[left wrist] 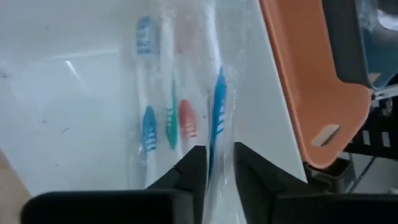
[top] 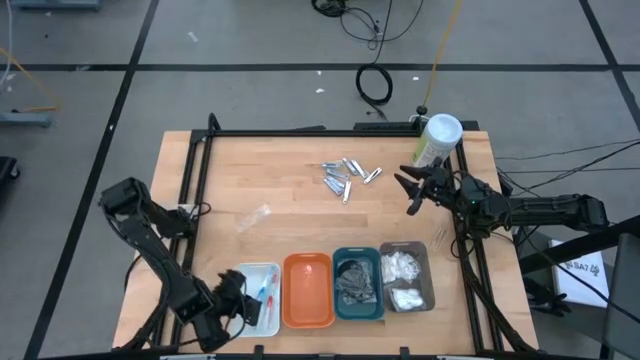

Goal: Pick & Place Travel size toiletries
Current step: Put the blue toothbrush into the white bin, then put the silver nail cutter into the orange bin

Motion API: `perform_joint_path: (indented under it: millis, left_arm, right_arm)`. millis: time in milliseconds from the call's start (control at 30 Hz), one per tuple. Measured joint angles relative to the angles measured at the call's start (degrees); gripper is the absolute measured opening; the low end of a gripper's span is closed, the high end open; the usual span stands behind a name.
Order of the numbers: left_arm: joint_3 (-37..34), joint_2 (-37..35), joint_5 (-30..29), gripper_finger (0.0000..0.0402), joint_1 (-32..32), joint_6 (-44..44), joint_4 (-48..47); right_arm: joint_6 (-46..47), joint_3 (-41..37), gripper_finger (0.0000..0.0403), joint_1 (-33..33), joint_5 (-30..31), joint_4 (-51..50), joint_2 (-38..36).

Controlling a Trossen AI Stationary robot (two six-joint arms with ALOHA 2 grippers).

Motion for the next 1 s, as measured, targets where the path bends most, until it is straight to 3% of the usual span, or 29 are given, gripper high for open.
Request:
perform_joint_path:
  millis: [333, 500, 567, 700, 900, 1000]
  left_arm:
    - [0.0, 0.01, -0.18, 0.0192, 0.41, 7.25, 5.37]
    - [0.0, -0.78, -0.46, 0.0228, 0.41, 8.5, 5.3]
    - [0.0, -2.63, -3.51, 0.0237, 0.65, 12.93, 5.4]
    - [0.0, -8.57, -13.42, 0.0247, 2.54, 31.2, 6.62]
    - [0.02, -20.14, -31.56, 0.0248, 4.86, 79.62, 18.99]
    - [0.11, -23.33, -40.96, 0.0249, 6.04, 97.06, 23.52]
  right_arm:
    - [0.42, 0.0, 0.013, 0.0, -2.62, 0.27, 0.02]
    - [0.39, 0.0, 0.013, 0.0, -2.97, 0.27, 0.02]
    - [0.26, 0.0, 0.013, 0.0, -2.95, 0.27, 0.02]
    - [0.24, 0.0, 0.013, -0.02, -2.93, 0.72, 0.04]
    - [-1.96, 0.0, 0.013, 0.0, -2.87, 3.71, 0.07]
    - [-2.5, 0.0, 0.013, -0.02, -2.85, 3.03, 0.14]
